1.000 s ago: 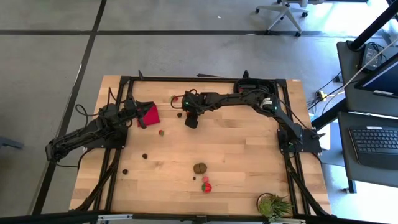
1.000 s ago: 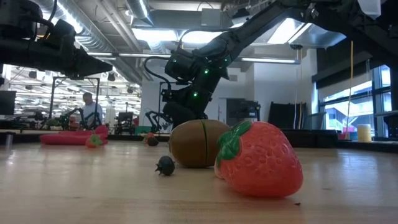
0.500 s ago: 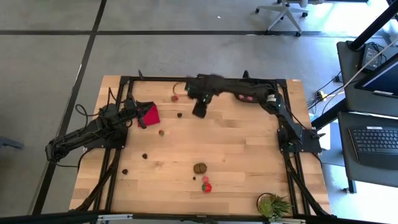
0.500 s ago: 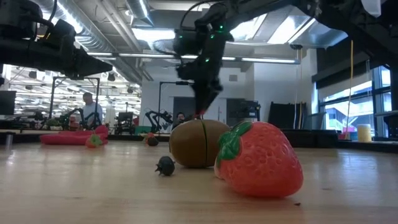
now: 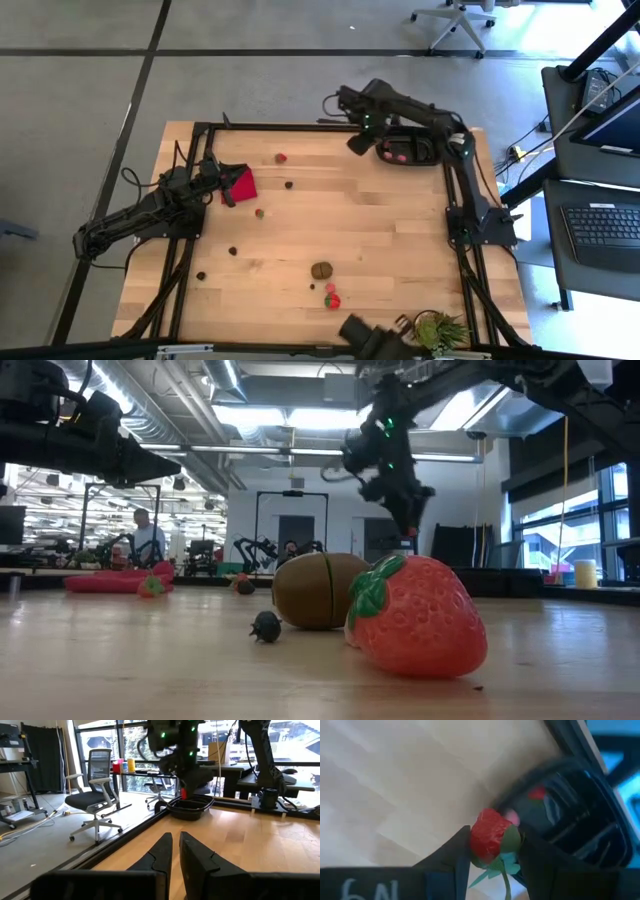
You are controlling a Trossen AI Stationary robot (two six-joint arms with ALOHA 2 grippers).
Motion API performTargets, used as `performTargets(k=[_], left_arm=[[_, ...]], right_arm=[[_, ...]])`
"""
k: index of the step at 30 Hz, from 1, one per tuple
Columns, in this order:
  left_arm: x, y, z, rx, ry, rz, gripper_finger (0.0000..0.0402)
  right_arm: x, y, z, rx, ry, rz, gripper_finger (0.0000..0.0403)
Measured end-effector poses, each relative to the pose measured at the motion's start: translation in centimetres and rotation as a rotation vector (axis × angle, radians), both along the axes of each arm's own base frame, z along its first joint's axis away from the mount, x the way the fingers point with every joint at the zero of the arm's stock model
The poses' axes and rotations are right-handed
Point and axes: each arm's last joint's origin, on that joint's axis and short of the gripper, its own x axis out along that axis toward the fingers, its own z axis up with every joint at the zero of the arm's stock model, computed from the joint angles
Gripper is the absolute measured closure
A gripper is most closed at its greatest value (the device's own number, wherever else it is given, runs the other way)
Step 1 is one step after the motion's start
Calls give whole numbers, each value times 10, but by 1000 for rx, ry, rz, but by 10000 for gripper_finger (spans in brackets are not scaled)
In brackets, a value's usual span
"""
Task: Pick and placing Produce into tupperware
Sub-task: Put the red strawberry into the black bin
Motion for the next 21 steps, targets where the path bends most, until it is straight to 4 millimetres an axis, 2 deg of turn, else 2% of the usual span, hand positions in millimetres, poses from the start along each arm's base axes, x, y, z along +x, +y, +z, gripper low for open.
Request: performTargets(k=[5, 9, 15, 21], left_arm=[[0, 0, 0, 0, 0, 0, 374], [0, 0, 0, 0, -1, 0, 374], [0, 0, 0, 0, 0, 0, 374], [0, 0, 0, 0, 0, 0, 374]], right_arm=[[-33, -26, -25, 37, 66, -155, 262], [-51, -36, -47, 61, 101, -220, 261], [-64, -36, -67, 97, 140, -243, 246], [-66, -33, -73, 118, 158, -227, 206]])
